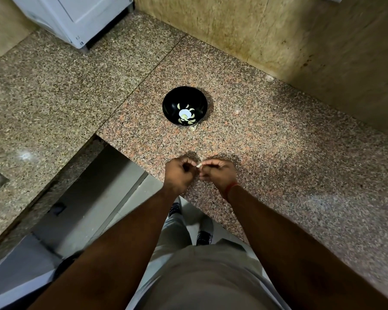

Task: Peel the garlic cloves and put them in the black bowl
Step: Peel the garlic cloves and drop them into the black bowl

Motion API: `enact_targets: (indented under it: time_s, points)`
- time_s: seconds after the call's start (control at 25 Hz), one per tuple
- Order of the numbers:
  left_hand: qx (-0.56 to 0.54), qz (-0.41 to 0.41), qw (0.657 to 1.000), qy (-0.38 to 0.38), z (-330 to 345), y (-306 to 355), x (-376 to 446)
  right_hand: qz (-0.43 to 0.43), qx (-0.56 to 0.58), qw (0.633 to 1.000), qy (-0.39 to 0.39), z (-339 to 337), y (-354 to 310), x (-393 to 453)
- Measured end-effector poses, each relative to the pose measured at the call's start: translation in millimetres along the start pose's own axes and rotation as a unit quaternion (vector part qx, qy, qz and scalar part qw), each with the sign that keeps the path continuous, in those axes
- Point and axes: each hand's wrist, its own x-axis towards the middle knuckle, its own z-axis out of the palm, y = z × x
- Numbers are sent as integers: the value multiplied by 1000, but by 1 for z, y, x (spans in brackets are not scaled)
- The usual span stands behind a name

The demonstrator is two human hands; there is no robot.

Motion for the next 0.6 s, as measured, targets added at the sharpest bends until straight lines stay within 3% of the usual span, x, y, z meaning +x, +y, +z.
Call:
enact_targets:
  time_s: [0.6]
  points:
    - [75, 58, 994, -50, -5, 4, 0, -75, -93, 993, -23, -8, 0, 6]
